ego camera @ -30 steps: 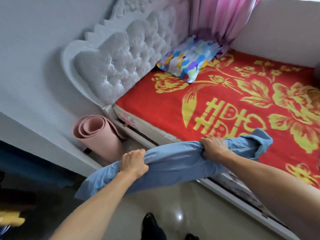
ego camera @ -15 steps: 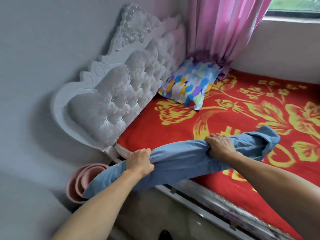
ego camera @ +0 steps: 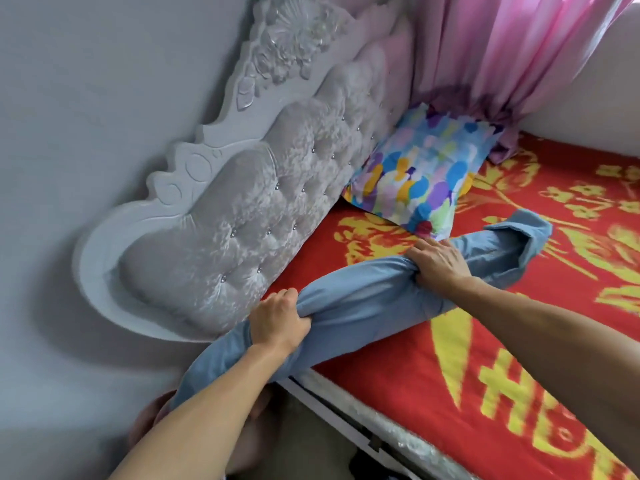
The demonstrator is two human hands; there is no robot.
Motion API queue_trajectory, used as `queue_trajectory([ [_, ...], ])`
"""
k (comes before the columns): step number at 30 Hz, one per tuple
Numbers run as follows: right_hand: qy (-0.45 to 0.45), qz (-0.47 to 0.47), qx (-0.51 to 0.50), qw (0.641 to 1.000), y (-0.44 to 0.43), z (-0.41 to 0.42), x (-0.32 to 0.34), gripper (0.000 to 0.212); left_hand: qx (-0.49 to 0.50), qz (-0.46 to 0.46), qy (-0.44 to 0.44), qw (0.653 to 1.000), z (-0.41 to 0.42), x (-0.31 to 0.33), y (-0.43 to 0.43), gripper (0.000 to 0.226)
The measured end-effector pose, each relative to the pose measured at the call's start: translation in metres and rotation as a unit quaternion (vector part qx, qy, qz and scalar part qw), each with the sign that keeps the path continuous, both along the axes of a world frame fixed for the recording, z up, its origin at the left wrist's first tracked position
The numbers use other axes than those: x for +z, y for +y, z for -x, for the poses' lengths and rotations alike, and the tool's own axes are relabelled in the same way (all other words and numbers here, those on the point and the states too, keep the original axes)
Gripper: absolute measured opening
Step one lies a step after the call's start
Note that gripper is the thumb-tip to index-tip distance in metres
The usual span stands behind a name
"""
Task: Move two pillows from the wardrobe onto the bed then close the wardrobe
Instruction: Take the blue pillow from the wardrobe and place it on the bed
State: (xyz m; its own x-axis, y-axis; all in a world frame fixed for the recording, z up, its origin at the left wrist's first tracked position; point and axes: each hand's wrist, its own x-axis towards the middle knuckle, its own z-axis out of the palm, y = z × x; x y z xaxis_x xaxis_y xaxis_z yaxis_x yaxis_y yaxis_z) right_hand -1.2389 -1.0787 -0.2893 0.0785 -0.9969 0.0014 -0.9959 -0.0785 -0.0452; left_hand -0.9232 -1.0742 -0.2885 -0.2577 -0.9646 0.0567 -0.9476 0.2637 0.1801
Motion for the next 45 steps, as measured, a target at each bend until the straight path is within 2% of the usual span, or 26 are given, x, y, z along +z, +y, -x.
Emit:
queue_trajectory([
  [5, -0.023, 0.013, 0.019, 0.999, -0.106, 0.013, -0.022, 0.032, 0.058, 0.023, 0.019, 0.998, 0.021, -0.012, -0.075, 0.021],
  [9, -0.024, 0.047, 0.031, 0.998, -0.155, 0.022, -0.041, 0.031, 0.077, 0.036, 0.055, 0.995, 0.04, -0.027, -0.103, 0.029],
  [11, -0.03, 0.058, 0.005, 0.998, -0.169, 0.028, -0.061, 0.028, 0.075, -0.034, 0.051, 0.995, 0.052, -0.046, -0.107, 0.032],
  [14, -0.03, 0.034, -0.034, 0.998, -0.161, 0.028, -0.103, 0.021, 0.034, -0.162, -0.012, 0.986, 0.058, -0.085, -0.101, 0.04],
  [18, -0.025, -0.016, -0.074, 0.997, -0.11, 0.037, -0.159, 0.023, -0.099, -0.344, -0.067, 0.931, 0.062, -0.135, -0.09, 0.06],
  [21, -0.003, -0.091, -0.124, 0.988, -0.061, 0.059, -0.194, 0.03, -0.165, -0.415, -0.06, 0.893, 0.079, -0.169, -0.089, 0.052],
  [24, 0.007, -0.193, -0.196, 0.961, -0.009, 0.07, -0.224, 0.032, -0.172, -0.419, -0.076, 0.888, 0.097, -0.199, -0.114, 0.04],
  [27, -0.028, -0.263, -0.304, 0.915, 0.027, 0.068, -0.249, 0.02, -0.14, -0.38, -0.091, 0.91, 0.11, -0.218, -0.158, 0.045],
  [28, -0.069, -0.266, -0.354, 0.894, 0.034, 0.064, -0.255, 0.019, -0.131, -0.359, -0.092, 0.92, 0.114, -0.223, -0.173, 0.046],
  [30, -0.187, -0.236, -0.465, 0.833, 0.042, 0.055, -0.269, 0.03, -0.119, -0.31, -0.095, 0.938, 0.119, -0.235, -0.201, 0.052],
  [32, -0.308, -0.192, -0.556, 0.747, 0.039, 0.043, -0.285, 0.045, -0.086, -0.301, -0.1, 0.945, 0.122, -0.252, -0.229, 0.069],
  [35, -0.51, -0.106, -0.639, 0.566, 0.025, 0.023, -0.31, 0.056, 0.004, -0.38, -0.046, 0.924, 0.122, -0.28, -0.257, 0.095],
  [36, -0.542, -0.082, -0.661, 0.511, 0.019, 0.017, -0.317, 0.057, 0.027, -0.406, -0.02, 0.913, 0.121, -0.288, -0.262, 0.102],
  [38, -0.554, -0.042, -0.708, 0.435, 0.007, 0.006, -0.328, 0.064, 0.08, -0.441, 0.04, 0.893, 0.118, -0.298, -0.269, 0.111],
  [40, -0.524, -0.003, -0.747, 0.409, -0.004, -0.006, -0.327, 0.072, 0.139, -0.454, 0.109, 0.873, 0.115, -0.298, -0.276, 0.108],
  [42, -0.47, 0.03, -0.776, 0.42, -0.011, -0.013, -0.316, 0.071, 0.164, -0.441, 0.149, 0.87, 0.114, -0.288, -0.278, 0.102],
  [45, -0.438, 0.067, -0.78, 0.443, -0.027, -0.013, -0.29, 0.056, 0.156, -0.396, 0.174, 0.888, 0.111, -0.265, -0.278, 0.102],
])
